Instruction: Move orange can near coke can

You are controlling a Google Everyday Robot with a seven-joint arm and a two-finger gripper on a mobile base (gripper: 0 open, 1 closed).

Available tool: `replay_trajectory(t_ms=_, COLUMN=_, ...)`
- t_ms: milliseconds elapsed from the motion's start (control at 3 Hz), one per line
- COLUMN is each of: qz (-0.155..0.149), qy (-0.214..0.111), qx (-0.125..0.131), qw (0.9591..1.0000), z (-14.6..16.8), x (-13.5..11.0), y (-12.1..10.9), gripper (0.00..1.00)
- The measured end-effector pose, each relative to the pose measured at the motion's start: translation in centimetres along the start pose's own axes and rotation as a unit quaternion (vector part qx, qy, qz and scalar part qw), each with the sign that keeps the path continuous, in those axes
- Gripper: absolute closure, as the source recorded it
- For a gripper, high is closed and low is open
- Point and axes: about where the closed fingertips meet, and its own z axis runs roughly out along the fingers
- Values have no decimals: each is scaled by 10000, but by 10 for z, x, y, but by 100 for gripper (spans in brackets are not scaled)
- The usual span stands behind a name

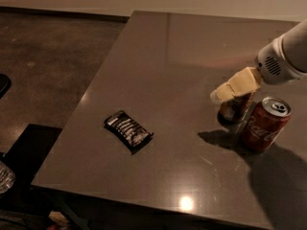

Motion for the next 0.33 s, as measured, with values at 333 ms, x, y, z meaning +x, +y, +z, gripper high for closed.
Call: replay_trajectory(t_ms=333, qz=0, qy=0, qx=0, qw=10000, z=0, x=0, y=0, gripper=0)
